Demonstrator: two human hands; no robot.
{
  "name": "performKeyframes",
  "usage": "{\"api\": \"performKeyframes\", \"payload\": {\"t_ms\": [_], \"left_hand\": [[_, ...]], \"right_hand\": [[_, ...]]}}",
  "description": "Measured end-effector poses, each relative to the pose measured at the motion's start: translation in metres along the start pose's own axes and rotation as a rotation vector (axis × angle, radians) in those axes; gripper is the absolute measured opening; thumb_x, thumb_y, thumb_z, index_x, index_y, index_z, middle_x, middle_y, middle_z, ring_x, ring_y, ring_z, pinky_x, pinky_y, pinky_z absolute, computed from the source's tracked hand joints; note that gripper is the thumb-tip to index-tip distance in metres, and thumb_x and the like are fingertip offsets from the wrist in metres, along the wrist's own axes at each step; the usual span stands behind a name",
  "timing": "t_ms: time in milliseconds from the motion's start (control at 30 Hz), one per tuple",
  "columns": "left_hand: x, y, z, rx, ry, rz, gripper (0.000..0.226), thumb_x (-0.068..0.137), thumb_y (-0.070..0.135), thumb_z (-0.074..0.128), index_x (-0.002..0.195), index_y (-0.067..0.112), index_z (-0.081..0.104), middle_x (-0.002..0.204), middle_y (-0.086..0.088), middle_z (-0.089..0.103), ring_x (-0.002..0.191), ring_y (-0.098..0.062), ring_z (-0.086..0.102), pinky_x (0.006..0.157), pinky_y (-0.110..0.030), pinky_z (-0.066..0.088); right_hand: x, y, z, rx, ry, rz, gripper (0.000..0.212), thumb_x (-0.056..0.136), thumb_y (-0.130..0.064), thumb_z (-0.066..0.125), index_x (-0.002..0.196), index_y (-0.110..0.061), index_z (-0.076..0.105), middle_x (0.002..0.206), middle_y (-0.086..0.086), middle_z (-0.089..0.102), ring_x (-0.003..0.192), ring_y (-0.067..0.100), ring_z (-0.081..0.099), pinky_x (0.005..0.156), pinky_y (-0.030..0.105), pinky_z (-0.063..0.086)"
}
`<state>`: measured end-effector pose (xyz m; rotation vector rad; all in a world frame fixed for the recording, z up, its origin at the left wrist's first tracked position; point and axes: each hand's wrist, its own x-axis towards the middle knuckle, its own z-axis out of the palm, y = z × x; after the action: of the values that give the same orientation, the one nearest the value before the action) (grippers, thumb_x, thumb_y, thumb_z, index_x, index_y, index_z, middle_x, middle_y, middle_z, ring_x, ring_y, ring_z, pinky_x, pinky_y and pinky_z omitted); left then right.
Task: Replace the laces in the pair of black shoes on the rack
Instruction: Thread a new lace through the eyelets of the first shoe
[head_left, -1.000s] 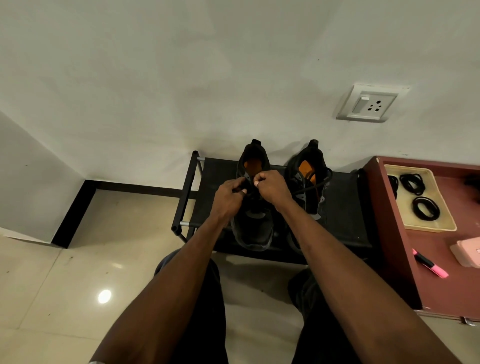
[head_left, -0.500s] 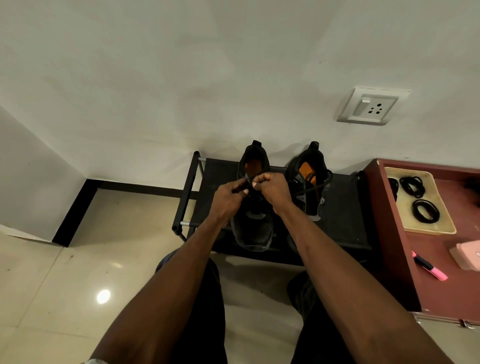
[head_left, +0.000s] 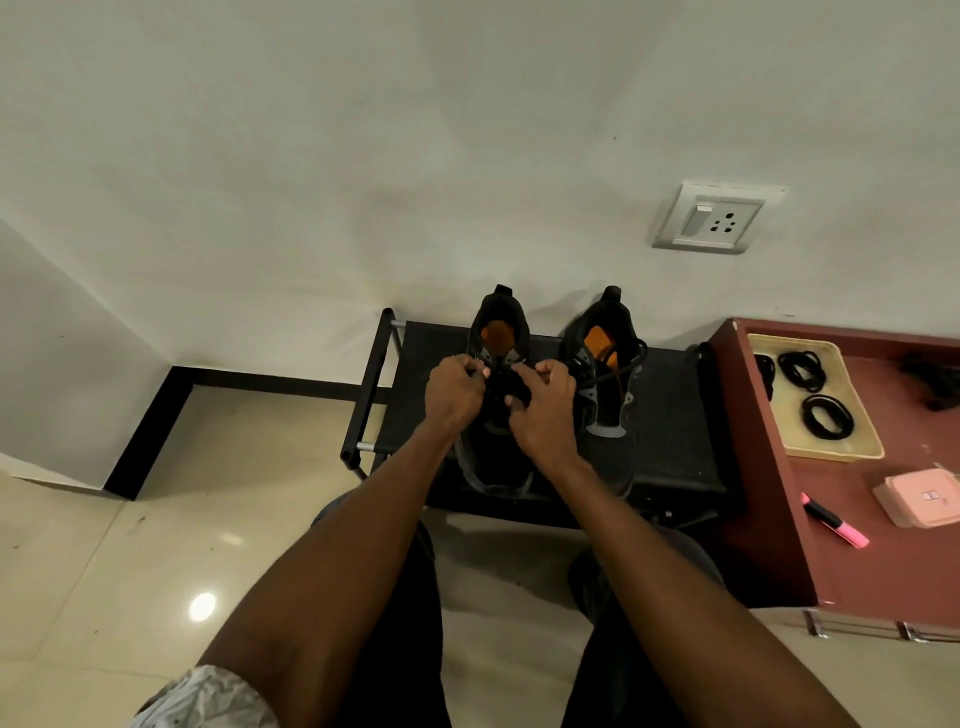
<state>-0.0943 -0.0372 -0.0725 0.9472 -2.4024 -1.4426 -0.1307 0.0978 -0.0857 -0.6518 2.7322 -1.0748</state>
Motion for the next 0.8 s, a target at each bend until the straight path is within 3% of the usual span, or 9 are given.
{"api": "performKeyframes", "payload": {"t_ms": [133, 267, 367, 467, 567, 700, 800], "left_hand": [[0.002, 0.001, -0.008, 0.015, -0.023, -0.031, 0.012, 0.099, 0.017, 0.056, 0.095, 0.010, 0.064, 0.089, -0.004, 0.065, 0.077, -0.015, 0.058, 0.068, -0.031, 0.048], [0.001, 0.004, -0.014, -0.043, -0.002, -0.087, 0.018, 0.098, 0.010, 0.052, 0.081, 0.014, 0.055, 0.080, -0.005, 0.059, 0.073, -0.016, 0.057, 0.065, -0.034, 0.051], [-0.001, 0.004, -0.016, -0.070, 0.053, -0.140, 0.018, 0.096, 0.010, 0.052, 0.079, 0.011, 0.056, 0.078, -0.008, 0.060, 0.071, -0.020, 0.058, 0.064, -0.036, 0.051], [0.001, 0.003, -0.018, -0.087, 0.044, -0.163, 0.017, 0.094, 0.009, 0.053, 0.077, 0.008, 0.056, 0.077, -0.012, 0.060, 0.071, -0.024, 0.059, 0.068, -0.046, 0.057], [0.000, 0.008, -0.012, -0.187, -0.008, -0.157, 0.017, 0.096, 0.004, 0.051, 0.079, 0.006, 0.055, 0.085, -0.015, 0.062, 0.076, -0.023, 0.063, 0.075, -0.046, 0.060], [-0.005, 0.006, -0.003, -0.076, -0.007, -0.094, 0.020, 0.097, 0.008, 0.054, 0.079, 0.014, 0.058, 0.082, -0.005, 0.063, 0.081, -0.022, 0.063, 0.067, -0.033, 0.055], [-0.002, -0.001, -0.002, -0.128, 0.010, -0.098, 0.009, 0.096, 0.018, 0.061, 0.088, 0.017, 0.060, 0.089, -0.003, 0.065, 0.086, -0.021, 0.065, 0.078, -0.038, 0.058]], "right_hand": [[-0.033, -0.004, 0.006, -0.248, 0.056, -0.143, 0.054, 0.087, -0.029, 0.074, 0.130, -0.007, 0.050, 0.128, 0.015, 0.043, 0.112, 0.029, 0.045, 0.094, 0.037, 0.046], [-0.038, -0.017, 0.003, -0.299, -0.158, -0.003, 0.051, 0.101, -0.031, 0.055, 0.146, -0.015, 0.038, 0.136, 0.017, 0.044, 0.119, 0.037, 0.051, 0.093, 0.045, 0.049], [-0.045, -0.016, 0.000, -0.287, -0.240, 0.051, 0.054, 0.105, -0.029, 0.046, 0.154, -0.019, 0.028, 0.131, 0.021, 0.051, 0.112, 0.043, 0.057, 0.088, 0.048, 0.048], [-0.041, -0.018, -0.003, -0.183, -0.218, 0.205, 0.059, 0.099, -0.042, 0.056, 0.144, -0.010, 0.035, 0.129, 0.022, 0.056, 0.116, 0.042, 0.056, 0.090, 0.048, 0.048], [-0.036, -0.016, -0.004, -0.100, -0.240, 0.385, 0.083, 0.084, -0.065, 0.065, 0.136, -0.004, 0.043, 0.131, 0.019, 0.056, 0.120, 0.039, 0.056, 0.093, 0.047, 0.051], [-0.038, -0.018, 0.001, -0.097, -0.230, 0.421, 0.066, 0.083, -0.060, 0.066, 0.116, -0.004, 0.060, 0.118, 0.014, 0.066, 0.108, 0.034, 0.063, 0.083, 0.039, 0.053], [-0.031, -0.020, -0.003, -0.148, -0.282, 0.458, 0.055, 0.086, -0.057, 0.065, 0.111, -0.008, 0.066, 0.115, 0.010, 0.068, 0.107, 0.032, 0.063, 0.077, 0.035, 0.048]]}}
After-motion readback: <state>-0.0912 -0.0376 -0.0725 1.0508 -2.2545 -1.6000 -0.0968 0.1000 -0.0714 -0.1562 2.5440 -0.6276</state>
